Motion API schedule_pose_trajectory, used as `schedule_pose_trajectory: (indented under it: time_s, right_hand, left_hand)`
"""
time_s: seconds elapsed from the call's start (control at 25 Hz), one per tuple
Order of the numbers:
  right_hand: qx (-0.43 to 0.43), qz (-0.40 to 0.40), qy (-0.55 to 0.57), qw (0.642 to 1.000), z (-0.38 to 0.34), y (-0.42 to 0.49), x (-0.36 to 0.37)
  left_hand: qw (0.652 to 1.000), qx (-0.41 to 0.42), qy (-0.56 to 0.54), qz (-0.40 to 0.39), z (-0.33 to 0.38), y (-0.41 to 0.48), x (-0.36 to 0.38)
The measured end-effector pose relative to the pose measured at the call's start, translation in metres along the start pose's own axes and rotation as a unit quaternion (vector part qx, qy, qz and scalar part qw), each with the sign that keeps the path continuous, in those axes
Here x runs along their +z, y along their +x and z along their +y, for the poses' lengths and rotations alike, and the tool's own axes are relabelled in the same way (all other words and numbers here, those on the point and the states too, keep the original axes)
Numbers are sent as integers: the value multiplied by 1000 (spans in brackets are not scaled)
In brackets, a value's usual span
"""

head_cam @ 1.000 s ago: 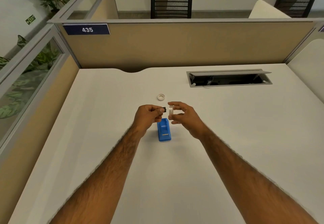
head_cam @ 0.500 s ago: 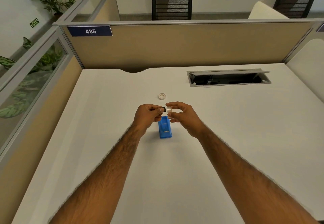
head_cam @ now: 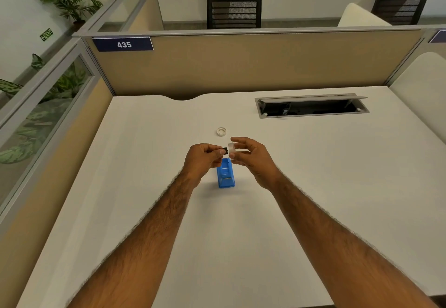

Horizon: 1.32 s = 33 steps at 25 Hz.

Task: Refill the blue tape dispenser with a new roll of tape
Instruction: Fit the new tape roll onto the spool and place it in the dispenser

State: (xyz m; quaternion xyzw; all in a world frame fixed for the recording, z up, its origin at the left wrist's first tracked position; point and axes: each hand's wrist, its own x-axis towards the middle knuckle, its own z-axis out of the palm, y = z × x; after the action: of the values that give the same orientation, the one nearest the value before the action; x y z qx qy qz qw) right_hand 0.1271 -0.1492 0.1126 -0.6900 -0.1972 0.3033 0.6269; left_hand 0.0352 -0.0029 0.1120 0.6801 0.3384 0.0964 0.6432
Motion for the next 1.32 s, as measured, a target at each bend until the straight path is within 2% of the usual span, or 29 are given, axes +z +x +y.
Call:
schedule_pose_trajectory:
  time_s: [0.36,0.6,1.32]
  right_hand:
    - [1,-23,-28,999,-3,-3,3]
    - [-4,-20,-56,998,-4,-1,5]
    - [2,-28,-152,988,5,9,9]
  left_hand:
    - [1000,1,16,-10,1,-1,2]
    - [999,10,17,-51,2,-2,0]
    - [998,-20,37,-38,-4,5,0]
